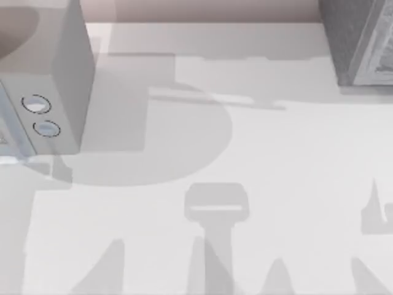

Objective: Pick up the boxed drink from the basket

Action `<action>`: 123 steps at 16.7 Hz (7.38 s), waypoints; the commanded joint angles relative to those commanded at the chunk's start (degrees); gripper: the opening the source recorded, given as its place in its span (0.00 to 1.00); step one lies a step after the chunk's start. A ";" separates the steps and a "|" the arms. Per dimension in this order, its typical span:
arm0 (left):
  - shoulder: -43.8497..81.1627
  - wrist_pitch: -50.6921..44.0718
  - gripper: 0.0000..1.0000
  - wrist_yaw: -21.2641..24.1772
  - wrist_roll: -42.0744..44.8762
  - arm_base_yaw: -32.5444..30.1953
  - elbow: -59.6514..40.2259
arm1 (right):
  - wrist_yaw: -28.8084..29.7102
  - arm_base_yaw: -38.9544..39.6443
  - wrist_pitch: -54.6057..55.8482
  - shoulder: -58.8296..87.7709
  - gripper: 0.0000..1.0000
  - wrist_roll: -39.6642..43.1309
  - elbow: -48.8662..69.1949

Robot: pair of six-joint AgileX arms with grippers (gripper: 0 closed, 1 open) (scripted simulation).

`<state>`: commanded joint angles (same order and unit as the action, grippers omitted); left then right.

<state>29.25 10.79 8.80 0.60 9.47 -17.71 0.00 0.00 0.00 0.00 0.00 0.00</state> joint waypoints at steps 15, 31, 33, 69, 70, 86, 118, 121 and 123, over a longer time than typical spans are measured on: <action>47.19 16.20 1.00 14.30 0.19 12.06 -31.02 | 0.00 0.00 0.00 0.00 1.00 0.00 0.00; 56.81 17.79 1.00 11.36 0.18 8.97 -39.09 | 0.00 0.00 0.00 0.00 1.00 0.00 0.00; 57.88 17.98 1.00 11.01 0.17 8.60 -39.98 | 0.00 0.00 0.00 0.00 1.00 0.00 0.00; 55.82 5.12 0.00 6.13 -0.84 7.64 -63.04 | 0.00 0.00 0.00 0.00 1.00 0.00 0.00; 56.03 1.62 0.00 6.19 -0.73 7.76 -66.01 | 0.00 0.00 0.00 0.00 1.00 0.00 0.00; 55.29 -16.70 0.00 9.45 0.03 7.28 -73.04 | 0.00 0.00 0.00 0.00 1.00 0.00 0.00; -25.43 -12.31 0.00 -12.11 -3.18 -11.89 16.03 | 0.00 0.00 0.00 0.00 1.00 0.00 0.00; -17.10 -15.11 0.00 -19.97 -9.20 -18.14 11.30 | 0.00 0.00 0.00 0.00 1.00 0.00 0.00; -9.54 -17.43 0.00 -27.16 -14.58 -23.92 6.70 | 0.00 0.00 0.00 0.00 1.00 0.00 0.00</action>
<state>19.71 -6.64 -18.36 -13.98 -14.44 -11.01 0.00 0.00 0.00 0.00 0.00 0.00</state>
